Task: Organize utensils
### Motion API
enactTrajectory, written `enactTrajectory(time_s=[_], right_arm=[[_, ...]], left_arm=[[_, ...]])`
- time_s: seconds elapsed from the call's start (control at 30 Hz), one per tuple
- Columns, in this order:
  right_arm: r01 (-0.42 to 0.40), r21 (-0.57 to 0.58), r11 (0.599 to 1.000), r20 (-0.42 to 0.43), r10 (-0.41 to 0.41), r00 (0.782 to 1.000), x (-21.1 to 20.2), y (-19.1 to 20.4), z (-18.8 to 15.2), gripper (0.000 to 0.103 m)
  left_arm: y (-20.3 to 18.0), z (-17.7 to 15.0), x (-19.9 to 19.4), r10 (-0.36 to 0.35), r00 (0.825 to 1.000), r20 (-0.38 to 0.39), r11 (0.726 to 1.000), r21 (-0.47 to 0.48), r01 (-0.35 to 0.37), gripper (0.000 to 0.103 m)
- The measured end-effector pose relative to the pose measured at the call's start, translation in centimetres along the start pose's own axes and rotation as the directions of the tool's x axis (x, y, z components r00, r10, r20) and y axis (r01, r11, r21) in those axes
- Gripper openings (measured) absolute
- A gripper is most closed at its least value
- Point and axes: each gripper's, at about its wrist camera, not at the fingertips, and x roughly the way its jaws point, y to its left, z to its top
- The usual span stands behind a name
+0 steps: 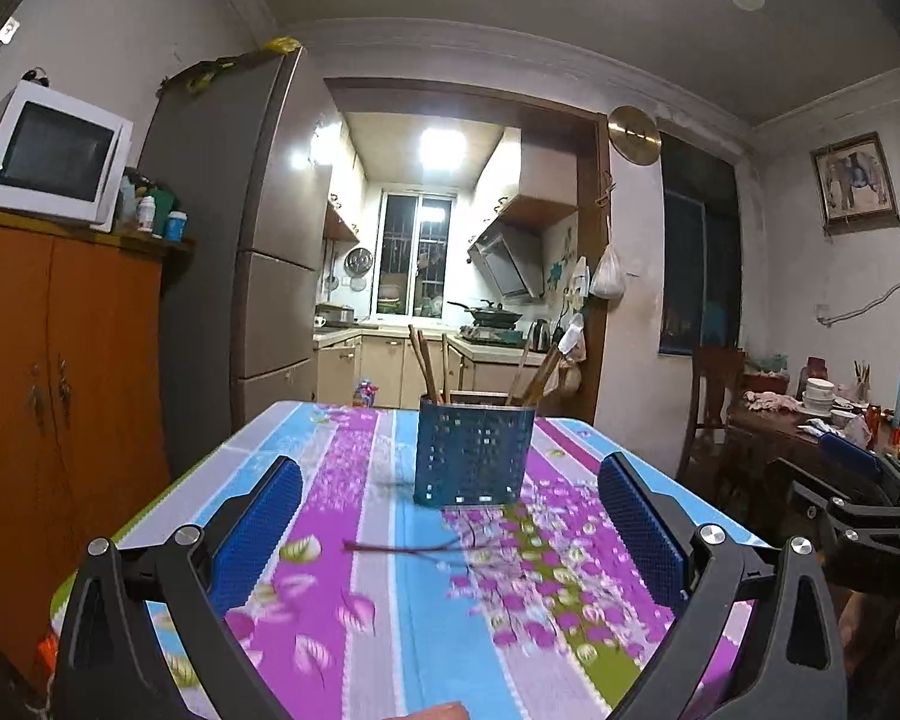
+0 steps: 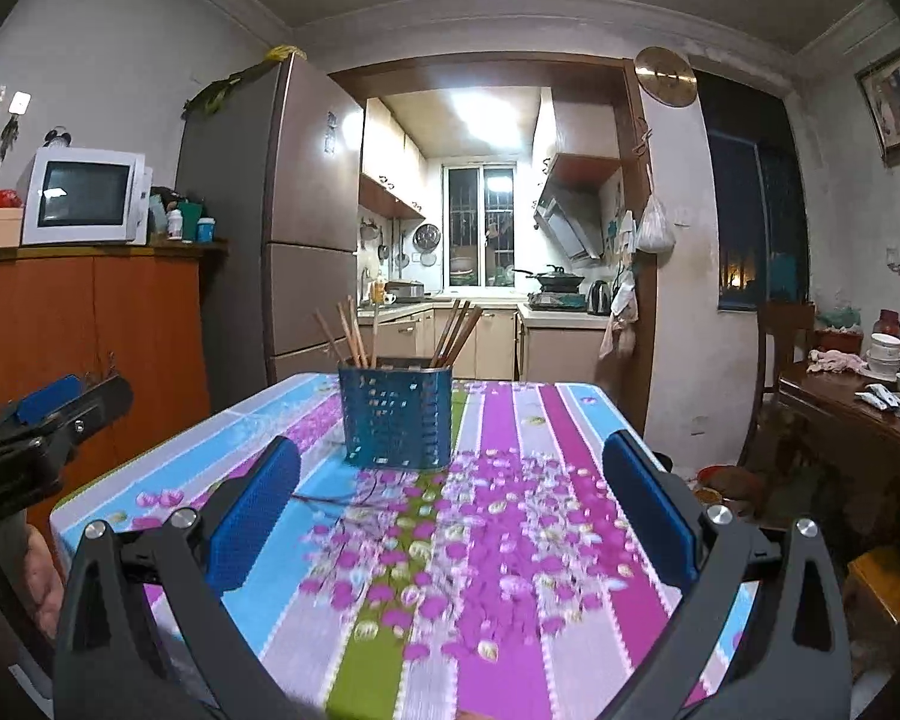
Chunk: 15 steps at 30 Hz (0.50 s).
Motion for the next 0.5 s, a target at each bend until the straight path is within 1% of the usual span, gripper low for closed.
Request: enactTrajectory(time_s=[0.23, 0.5], right_arm=[[0.017, -0.004, 1.0, 0.019, -0.017, 1.0, -2.1, 0.1, -0.6, 0.098], [0.026, -0.027, 0.999, 0.029, -0.025, 0.999, -3.0, 0.9, -1.4, 0.098]], left_arm=[[-0.5, -1.3, -2.3, 0.024, 1.0, 0.013, 0.999, 0.024, -0.025, 0.098], [-1.1, -1.8, -2.8, 0.035, 0.999, 0.009, 0.998, 0.046, -0.035, 0.098]])
